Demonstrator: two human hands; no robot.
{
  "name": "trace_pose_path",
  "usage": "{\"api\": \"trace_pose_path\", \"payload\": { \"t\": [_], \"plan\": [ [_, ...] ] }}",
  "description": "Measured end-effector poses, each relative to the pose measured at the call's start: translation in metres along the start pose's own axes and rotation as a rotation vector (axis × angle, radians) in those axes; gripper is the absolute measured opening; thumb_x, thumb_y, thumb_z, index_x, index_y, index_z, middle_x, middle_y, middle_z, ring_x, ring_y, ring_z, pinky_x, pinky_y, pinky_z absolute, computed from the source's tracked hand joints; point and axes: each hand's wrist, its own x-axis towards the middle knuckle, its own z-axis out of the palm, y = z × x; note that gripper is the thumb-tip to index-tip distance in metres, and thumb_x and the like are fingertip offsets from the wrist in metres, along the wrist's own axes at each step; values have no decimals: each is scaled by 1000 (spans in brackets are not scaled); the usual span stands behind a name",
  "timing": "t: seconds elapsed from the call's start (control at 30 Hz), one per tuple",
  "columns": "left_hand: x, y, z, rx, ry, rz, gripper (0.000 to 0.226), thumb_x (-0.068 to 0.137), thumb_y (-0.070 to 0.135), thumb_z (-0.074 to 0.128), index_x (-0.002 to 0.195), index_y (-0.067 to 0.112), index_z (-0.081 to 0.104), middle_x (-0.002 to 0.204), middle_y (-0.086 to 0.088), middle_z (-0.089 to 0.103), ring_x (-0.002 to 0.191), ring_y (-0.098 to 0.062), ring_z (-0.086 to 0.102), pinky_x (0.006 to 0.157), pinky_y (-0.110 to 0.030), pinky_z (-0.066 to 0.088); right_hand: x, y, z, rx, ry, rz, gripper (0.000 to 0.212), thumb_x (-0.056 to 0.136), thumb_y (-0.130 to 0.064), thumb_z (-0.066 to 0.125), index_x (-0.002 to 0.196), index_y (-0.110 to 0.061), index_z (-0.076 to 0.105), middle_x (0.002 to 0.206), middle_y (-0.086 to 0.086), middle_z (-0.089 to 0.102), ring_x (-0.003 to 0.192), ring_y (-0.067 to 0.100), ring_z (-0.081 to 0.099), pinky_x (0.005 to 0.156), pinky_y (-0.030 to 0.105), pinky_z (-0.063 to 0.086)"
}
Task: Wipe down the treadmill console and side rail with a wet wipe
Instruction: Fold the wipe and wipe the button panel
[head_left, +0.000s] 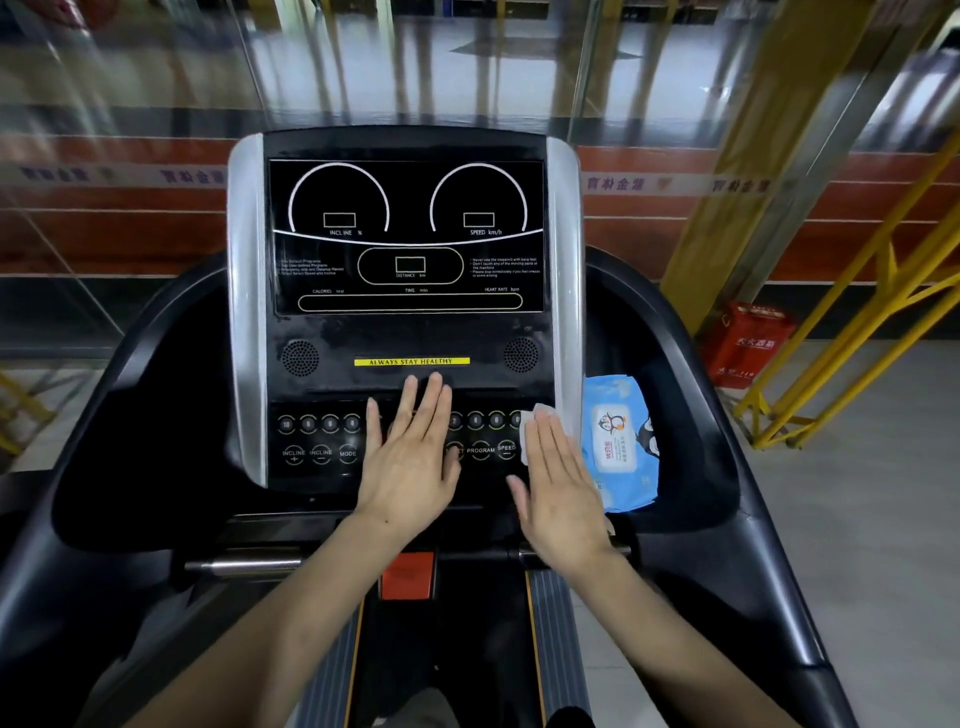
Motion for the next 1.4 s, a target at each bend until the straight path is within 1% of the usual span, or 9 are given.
{"api": "trace_pose_path", "payload": {
  "t": [0.07,0.2,0.37,0.6,0.83,1.0,1.17,1.23,1.4],
  "plan": [
    [-1,-1,0,-20,-27,10,82,99,34,48,166,16,4,175,3,-6,160,-22,-15,126,-66,0,-7,-5,5,-86,-21,38,75,109,-45,42,165,-5,11,175,11,3,163,23,1,131,45,14],
    [-3,-3,0,-25,-59,11,89,95,28,51,166,18,-3,174,6,-12,159,-19,-21,126,-67,0,-12,-6,14,-134,-44,67,77,109,-51,35,166,-7,8,176,10,-2,162,22,-1,130,51,18],
    [-1,-3,-2,-20,-75,8,91,96,30,50,165,20,-7,173,8,-18,157,-16,-26,125,-66,-4,22,-5,5,-145,-11,113,76,109,-54,30,167,-11,5,176,6,-5,162,19,-3,130,55,8],
    [-1,-4,1,-8,-70,12,94,93,32,52,165,20,-8,173,7,-17,157,-17,-25,125,-67,-4,-26,-3,18,-163,-10,87,76,108,-50,40,167,-14,11,176,4,4,162,20,5,127,59,17],
    [-2,-6,1,-4,-51,21,94,93,33,54,166,20,-5,174,6,-12,159,-17,-20,125,-68,-3,17,-10,13,-136,-23,145,74,109,-53,31,167,-15,5,176,0,-4,162,16,-4,129,59,6],
    [-2,-9,0,17,-45,35,91,95,37,51,166,20,-4,175,6,-10,159,-16,-18,124,-70,-1,-30,-11,21,-149,-49,42,75,108,-50,40,167,-15,10,176,2,3,162,18,4,126,64,17],
    [0,-12,1,21,-32,45,83,100,41,45,166,21,-1,175,7,-8,159,-14,-17,124,-70,-1,13,-18,13,-115,-58,83,72,110,-54,27,167,-19,2,176,-2,-4,162,14,-4,128,62,4],
    [0,-14,1,23,-34,58,79,103,43,41,166,21,-1,175,7,-7,159,-14,-16,124,-70,-1,14,-22,13,-93,-57,103,73,110,-53,28,167,-18,1,176,-2,-5,162,15,-5,128,61,1],
    [-6,-22,-1,-17,12,89,73,106,40,42,166,17,7,175,2,-1,161,-17,-10,126,-66,2,-22,-21,23,-105,-112,37,72,110,-51,30,167,-17,4,176,0,-4,162,16,-3,126,64,15]
  ]
}}
